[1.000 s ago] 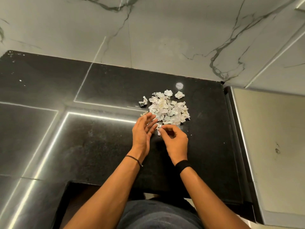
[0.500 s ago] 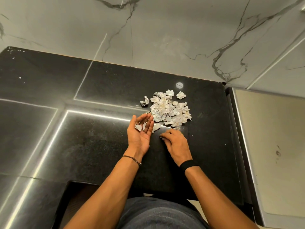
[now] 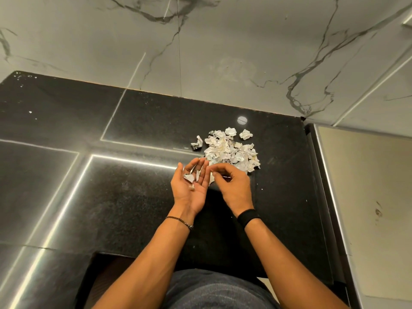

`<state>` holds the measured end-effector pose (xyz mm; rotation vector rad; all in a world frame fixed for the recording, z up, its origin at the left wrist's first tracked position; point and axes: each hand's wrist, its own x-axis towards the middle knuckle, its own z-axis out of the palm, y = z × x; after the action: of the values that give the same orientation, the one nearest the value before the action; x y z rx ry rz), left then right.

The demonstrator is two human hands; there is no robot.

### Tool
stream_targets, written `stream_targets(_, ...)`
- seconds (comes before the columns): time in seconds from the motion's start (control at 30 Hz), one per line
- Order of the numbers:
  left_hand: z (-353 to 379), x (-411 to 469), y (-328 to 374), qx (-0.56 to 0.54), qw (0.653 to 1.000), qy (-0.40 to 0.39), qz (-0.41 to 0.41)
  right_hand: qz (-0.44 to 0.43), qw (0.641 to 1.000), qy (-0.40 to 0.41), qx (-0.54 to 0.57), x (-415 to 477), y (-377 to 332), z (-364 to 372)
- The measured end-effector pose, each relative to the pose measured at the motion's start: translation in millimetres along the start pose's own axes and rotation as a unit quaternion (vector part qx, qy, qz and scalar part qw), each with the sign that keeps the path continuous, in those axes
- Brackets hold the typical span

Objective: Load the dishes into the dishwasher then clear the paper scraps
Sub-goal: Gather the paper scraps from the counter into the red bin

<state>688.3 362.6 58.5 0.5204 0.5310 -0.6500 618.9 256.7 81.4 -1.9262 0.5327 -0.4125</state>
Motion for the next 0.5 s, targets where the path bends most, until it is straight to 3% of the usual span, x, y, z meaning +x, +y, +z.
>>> stream_targets(0.07,-5,3,7,-0.007,1.0,0.014,0.023,-0.053,0.992,-0.04,-0.107,6,15,0)
stream_targets(0.17,-13,7,19,0.015,0.998,0.034,0.055,-0.144,0.94,-0.137,-0.278,6,38,7)
stream_targets(0.23,-18,10,24,0.035,0.996,0.042,0.065,-0.149,0.931,-0.127,-0.309,2,46,9)
stream_targets(0.3,-20,11,26,0.053,0.995,0.046,0.074,-0.12,0.949,-0.091,-0.277,-3,45,11)
stream_targets(0.4,-18,11,23,0.08,0.994,0.034,0.071,-0.043,0.989,-0.036,-0.137,-6,21,17)
stream_targets(0.5,-14,13,16,0.072,0.997,0.015,0.038,-0.032,0.997,-0.065,-0.035,2,-15,28)
